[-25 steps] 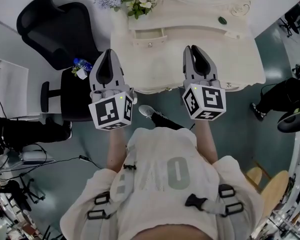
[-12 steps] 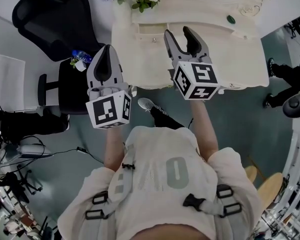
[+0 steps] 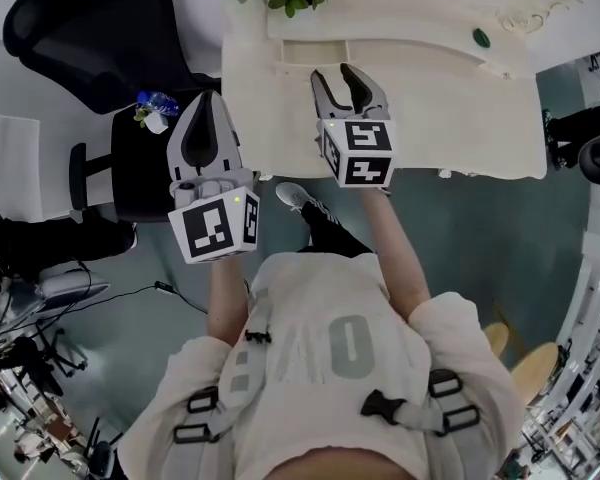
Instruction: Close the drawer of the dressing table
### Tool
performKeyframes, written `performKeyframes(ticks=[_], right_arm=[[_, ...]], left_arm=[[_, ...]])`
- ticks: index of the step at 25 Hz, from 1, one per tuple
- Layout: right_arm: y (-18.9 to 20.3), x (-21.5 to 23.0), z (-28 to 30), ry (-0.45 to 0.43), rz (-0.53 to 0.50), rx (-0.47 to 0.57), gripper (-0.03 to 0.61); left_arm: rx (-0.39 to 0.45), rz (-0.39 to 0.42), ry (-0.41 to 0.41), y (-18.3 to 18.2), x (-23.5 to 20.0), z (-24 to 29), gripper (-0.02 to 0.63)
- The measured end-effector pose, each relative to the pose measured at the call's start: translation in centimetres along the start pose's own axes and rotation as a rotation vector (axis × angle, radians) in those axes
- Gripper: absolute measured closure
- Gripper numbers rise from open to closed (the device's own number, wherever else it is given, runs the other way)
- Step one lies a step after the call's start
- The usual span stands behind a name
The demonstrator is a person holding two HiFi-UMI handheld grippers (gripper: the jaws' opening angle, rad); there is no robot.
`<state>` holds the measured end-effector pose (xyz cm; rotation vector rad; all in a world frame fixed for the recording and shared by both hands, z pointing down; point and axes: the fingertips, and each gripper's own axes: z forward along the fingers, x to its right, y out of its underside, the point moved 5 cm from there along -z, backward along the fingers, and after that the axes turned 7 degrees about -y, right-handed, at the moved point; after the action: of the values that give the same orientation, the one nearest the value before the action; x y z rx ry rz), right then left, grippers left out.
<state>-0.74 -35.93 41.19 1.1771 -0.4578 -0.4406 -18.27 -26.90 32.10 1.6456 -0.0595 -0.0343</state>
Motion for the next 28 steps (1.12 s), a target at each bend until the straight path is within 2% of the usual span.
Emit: performKeyframes(ticks=[8, 14, 20, 28], right_arm=[[6.9, 1.3, 5.7, 0.023, 0.045, -0.218, 0.400], [9.9, 2.2, 8.2, 0.064, 0.093, -0.309, 0.430], [10.8, 2.9, 9.3, 0.088, 0.140, -0.341, 0.465], [11.0, 2.9, 9.5, 0.099, 0.144, -0.325, 0.469]], left_arm=[[-0.046, -0.005, -0.018, 2.4, -1.9, 3.4, 0.595], [-0.067, -0.006, -0.033, 4.0, -3.2, 5.7, 0.595], [-0.093, -0.005, -0.038, 5.4, -3.9, 7.2, 0.595], [-0.096, -0.007, -0.018, 5.7, -3.5, 8.2, 0.595]])
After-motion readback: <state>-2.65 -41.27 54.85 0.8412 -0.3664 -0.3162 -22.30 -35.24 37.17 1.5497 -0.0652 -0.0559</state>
